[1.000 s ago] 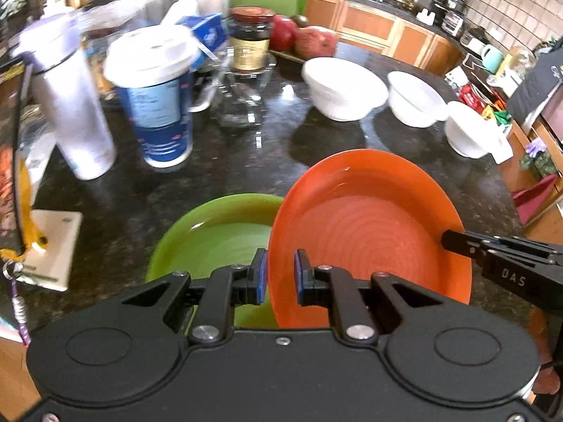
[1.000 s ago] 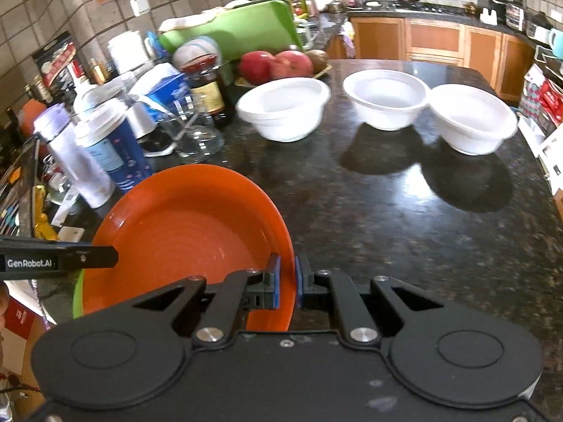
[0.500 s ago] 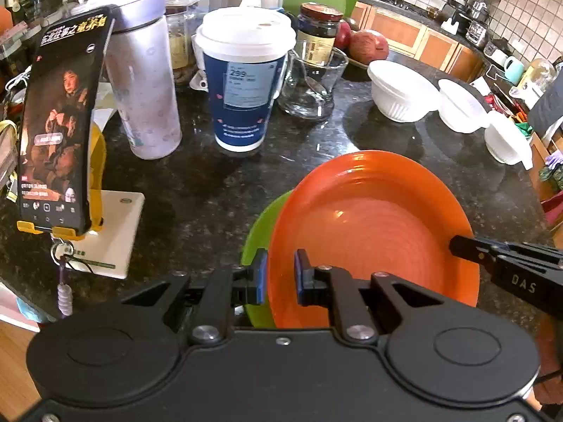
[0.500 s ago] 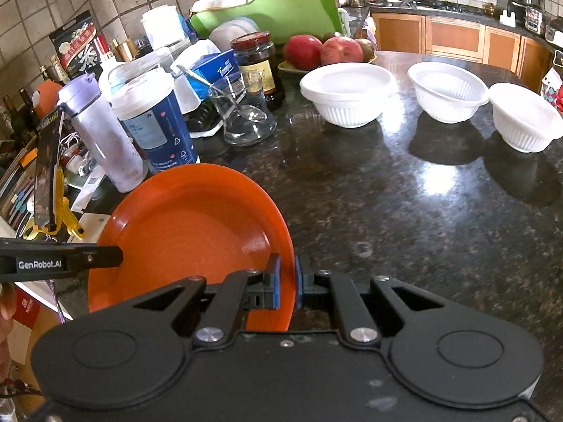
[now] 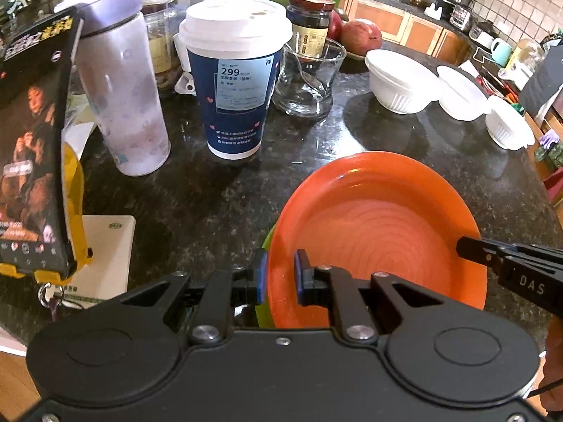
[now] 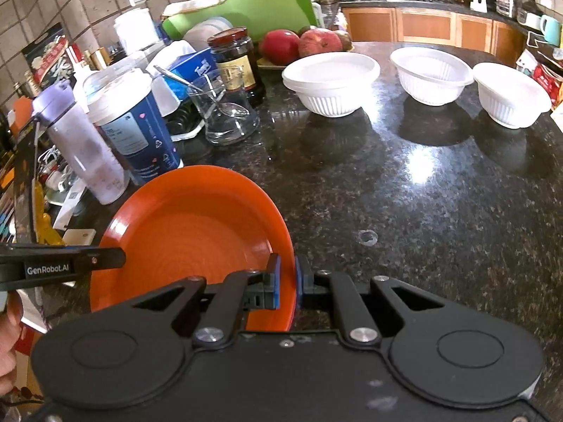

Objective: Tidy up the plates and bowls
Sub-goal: 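Lift the orange plate with the left tool and carry it to the green plate stack, then lower the orange plate onto the stack and open the left tool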

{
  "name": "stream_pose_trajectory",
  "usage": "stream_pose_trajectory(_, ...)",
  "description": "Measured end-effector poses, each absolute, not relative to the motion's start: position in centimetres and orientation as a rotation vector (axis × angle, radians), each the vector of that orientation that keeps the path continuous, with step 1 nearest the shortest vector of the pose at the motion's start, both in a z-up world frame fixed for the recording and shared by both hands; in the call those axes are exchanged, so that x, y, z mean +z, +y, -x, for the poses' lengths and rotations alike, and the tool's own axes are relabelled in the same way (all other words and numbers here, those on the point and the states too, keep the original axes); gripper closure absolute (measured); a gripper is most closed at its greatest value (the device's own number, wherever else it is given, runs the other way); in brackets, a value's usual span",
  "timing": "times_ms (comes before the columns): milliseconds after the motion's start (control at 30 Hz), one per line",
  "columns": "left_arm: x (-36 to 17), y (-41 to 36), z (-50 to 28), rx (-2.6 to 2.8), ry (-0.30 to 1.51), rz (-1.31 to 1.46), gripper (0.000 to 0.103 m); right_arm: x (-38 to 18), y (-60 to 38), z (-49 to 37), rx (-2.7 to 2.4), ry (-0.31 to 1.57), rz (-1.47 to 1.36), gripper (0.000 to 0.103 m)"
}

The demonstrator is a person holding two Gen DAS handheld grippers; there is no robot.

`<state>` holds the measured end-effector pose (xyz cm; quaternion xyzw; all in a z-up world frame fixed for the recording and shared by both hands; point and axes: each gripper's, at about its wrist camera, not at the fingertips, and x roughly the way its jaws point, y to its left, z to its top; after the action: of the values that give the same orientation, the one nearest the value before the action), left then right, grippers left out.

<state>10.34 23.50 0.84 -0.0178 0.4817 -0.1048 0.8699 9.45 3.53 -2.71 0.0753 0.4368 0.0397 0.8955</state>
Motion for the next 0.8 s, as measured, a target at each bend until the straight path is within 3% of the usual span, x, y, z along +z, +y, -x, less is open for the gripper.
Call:
stream_pose_trajectory(200,0.6,23.6,-10.5,-0.238,0.998,-0.007,0.082,-2.8,3.7,-9.8,0.079,0.916,-0.158,0.087)
stream_pose_trajectory(800,2.1,19.5,-9.8,-0.270,0.930,-0.054,0.079,-1.9,-0.5,-8.1,0.045,0.869,-0.197,0.087)
